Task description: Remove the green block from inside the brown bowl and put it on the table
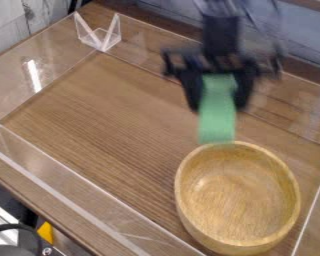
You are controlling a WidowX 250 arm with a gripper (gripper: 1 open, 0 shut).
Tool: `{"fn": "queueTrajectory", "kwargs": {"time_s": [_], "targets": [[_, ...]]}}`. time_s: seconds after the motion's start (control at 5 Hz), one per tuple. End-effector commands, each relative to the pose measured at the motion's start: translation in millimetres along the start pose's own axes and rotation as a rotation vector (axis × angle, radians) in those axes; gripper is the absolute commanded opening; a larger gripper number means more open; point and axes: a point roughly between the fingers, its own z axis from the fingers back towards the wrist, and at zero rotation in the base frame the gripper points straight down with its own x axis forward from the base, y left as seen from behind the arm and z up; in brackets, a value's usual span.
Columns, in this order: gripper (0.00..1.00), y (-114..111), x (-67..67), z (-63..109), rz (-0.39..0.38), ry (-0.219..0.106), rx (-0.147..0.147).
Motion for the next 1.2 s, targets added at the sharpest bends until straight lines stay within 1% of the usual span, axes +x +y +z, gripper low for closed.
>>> {"fn": "queueTrajectory", "kwargs": {"time_s": [0.0, 0.2, 0.4, 0.6, 0.8, 1.0], "targets": [[0.00, 28.7, 13.5, 27.2, 0.139, -0.048, 0.008], [0.00, 60.1, 14.8, 9.2, 0.131, -0.074, 0.041], [0.00, 74.4, 9.5, -21.9, 0.107, -0.086, 0.066], [0.00, 82.7, 13.4, -31.4, 0.096, -0.117, 0.084], [0.00, 89.2, 18.6, -33.2, 0.103, -0.137, 0.096], [0.00, 88.3, 15.6, -42.2, 0.177, -0.159, 0.111]]}}
